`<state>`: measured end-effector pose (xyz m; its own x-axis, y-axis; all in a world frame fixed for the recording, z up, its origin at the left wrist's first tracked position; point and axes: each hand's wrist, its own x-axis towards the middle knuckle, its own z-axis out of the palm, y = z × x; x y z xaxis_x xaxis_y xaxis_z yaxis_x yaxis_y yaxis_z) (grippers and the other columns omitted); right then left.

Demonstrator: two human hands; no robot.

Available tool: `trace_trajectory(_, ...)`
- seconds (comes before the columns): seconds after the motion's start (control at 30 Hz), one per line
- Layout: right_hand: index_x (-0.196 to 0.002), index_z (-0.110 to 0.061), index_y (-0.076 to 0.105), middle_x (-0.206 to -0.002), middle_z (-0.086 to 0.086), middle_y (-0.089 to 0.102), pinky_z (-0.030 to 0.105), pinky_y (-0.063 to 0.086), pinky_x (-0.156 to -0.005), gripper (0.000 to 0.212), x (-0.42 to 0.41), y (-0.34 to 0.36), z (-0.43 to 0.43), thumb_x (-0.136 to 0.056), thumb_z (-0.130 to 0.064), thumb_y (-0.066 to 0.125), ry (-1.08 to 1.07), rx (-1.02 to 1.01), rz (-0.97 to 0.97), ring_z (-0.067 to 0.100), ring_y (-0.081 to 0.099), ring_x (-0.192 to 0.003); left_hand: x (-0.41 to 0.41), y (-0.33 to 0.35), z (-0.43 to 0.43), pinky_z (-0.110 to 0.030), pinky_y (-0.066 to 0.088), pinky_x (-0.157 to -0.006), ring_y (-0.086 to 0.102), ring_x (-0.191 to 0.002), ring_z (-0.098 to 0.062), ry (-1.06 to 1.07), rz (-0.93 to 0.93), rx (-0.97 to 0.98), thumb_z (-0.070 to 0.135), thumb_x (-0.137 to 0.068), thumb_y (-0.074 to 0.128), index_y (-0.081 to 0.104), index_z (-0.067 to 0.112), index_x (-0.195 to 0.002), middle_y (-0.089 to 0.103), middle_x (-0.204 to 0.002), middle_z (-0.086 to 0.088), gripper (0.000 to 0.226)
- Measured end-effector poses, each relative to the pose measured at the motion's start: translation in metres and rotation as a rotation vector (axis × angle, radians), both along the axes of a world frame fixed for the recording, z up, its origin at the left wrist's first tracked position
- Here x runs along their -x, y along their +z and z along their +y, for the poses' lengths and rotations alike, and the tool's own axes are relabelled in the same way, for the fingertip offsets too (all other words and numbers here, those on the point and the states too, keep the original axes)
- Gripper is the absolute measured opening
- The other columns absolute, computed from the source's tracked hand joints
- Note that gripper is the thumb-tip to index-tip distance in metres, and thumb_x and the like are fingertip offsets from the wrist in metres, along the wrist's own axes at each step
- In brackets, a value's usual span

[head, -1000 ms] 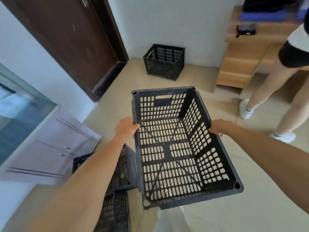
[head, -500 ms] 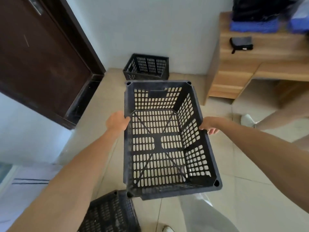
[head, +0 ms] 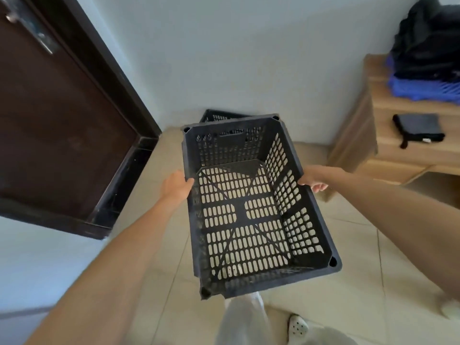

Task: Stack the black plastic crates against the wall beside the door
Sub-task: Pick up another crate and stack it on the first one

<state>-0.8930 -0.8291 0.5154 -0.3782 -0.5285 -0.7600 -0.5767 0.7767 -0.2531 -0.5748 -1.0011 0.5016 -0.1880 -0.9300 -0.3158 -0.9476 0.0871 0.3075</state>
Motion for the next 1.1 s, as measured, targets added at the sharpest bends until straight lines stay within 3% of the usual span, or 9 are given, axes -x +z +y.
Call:
trace_trajectory(0.13, -0.142, -0.003, 0.039, -0.128, 0.019, 0.057, 0.034, 0.054, -0.084, 0.047, 0.01, -0.015, -0.103, -0.1, -0.021, 0.047, 0.002, -0.006, -0.014, 0.03, 0.061, -0.109, 0.008, -0.011, -0.094, -0.047, 0.054, -0.092, 0.066, -0.101, -0.03, -0.022, -0.019, -0.04, 0.03, -0.099, 0.057, 0.063, 0.006, -0.111, 0.068, -0.107, -0.014, 0.028)
trace_trajectory(0.27, -0.142, -0.004, 0.039, -0.117, 0.016, 0.06, 0.026, 0.049, -0.062, 0.046, 0.022, -0.03, -0.192, -0.101, -0.025, 0.044, 0.027, -0.015, -0.048, 0.022, 0.058, -0.088, 0.015, -0.013, -0.176, -0.041, 0.053, -0.086, 0.065, -0.101, -0.029, -0.028, -0.046, -0.064, 0.031, -0.099, 0.057, 0.06, 0.007, -0.112, 0.066, -0.106, -0.012, 0.027)
trace_trajectory(0.33, -0.142, -0.004, 0.038, -0.117, 0.013, 0.06, 0.032, 0.054, -0.075, 0.047, 0.031, -0.041, -0.234, -0.1, -0.024, 0.045, 0.017, -0.016, -0.082, 0.024, 0.06, -0.094, 0.023, -0.012, -0.217, -0.04, 0.051, -0.082, 0.064, -0.101, -0.029, -0.035, -0.082, -0.071, 0.031, -0.098, 0.058, 0.06, 0.008, -0.113, 0.066, -0.107, -0.012, 0.028)
trace_trajectory(0.4, -0.145, -0.002, 0.034, -0.135, 0.017, 0.054, 0.041, 0.052, -0.095, 0.051, 0.039, -0.054, -0.273, -0.1, -0.021, 0.047, 0.013, -0.02, -0.124, 0.032, 0.058, -0.116, 0.031, -0.017, -0.251, -0.042, 0.052, -0.086, 0.064, -0.103, -0.03, -0.041, -0.103, -0.102, 0.03, -0.098, 0.059, 0.059, 0.007, -0.115, 0.066, -0.109, -0.012, 0.028)
trace_trajectory(0.57, -0.146, -0.001, 0.033, -0.136, 0.019, 0.053, 0.043, 0.052, -0.097, 0.051, 0.079, -0.089, -0.381, -0.099, -0.017, 0.047, 0.073, -0.023, -0.148, 0.034, 0.058, -0.117, 0.061, -0.053, -0.342, -0.044, 0.052, -0.088, 0.063, -0.104, -0.031, 0.019, -0.116, -0.16, 0.025, -0.095, 0.063, 0.057, 0.007, -0.117, 0.063, -0.112, -0.013, 0.029)
trace_trajectory(0.77, -0.134, -0.001, 0.048, -0.12, 0.018, 0.06, 0.032, 0.051, -0.074, 0.04, 0.142, -0.131, -0.492, -0.099, -0.018, 0.046, 0.219, -0.091, 0.024, 0.03, 0.061, -0.096, 0.116, -0.108, -0.426, -0.046, 0.051, -0.092, 0.062, -0.108, -0.034, 0.133, -0.105, -0.258, 0.022, -0.094, 0.064, 0.052, 0.007, -0.12, 0.064, -0.115, -0.015, 0.032)
trace_trajectory(0.83, -0.13, 0.0, 0.053, -0.117, 0.017, 0.061, 0.033, 0.048, -0.076, 0.038, 0.162, -0.14, -0.522, -0.097, -0.019, 0.044, 0.303, -0.116, 0.12, 0.031, 0.059, -0.093, 0.134, -0.124, -0.446, -0.045, 0.051, -0.091, 0.061, -0.109, -0.036, 0.162, -0.097, -0.285, 0.02, -0.094, 0.064, 0.051, 0.005, -0.12, 0.064, -0.117, -0.018, 0.033)
trace_trajectory(0.97, -0.129, -0.005, 0.053, -0.124, 0.016, 0.059, 0.039, 0.05, -0.088, 0.04, 0.191, -0.153, -0.579, -0.094, -0.022, 0.045, 0.428, -0.119, 0.246, 0.034, 0.059, -0.109, 0.16, -0.154, -0.469, -0.044, 0.047, -0.092, 0.059, -0.115, -0.038, 0.249, -0.067, -0.337, 0.016, -0.095, 0.062, 0.048, 0.003, -0.124, 0.062, -0.122, -0.02, 0.035)
trace_trajectory(1.1, -0.127, -0.001, 0.052, -0.117, 0.018, 0.06, 0.038, 0.051, -0.08, 0.037, 0.215, -0.169, -0.63, -0.094, -0.016, 0.043, 0.5, -0.056, 0.311, 0.035, 0.061, -0.104, 0.179, -0.18, -0.479, -0.042, 0.047, -0.094, 0.058, -0.118, -0.041, 0.381, -0.014, -0.41, 0.012, -0.095, 0.06, 0.045, -0.002, -0.128, 0.059, -0.127, -0.025, 0.038)
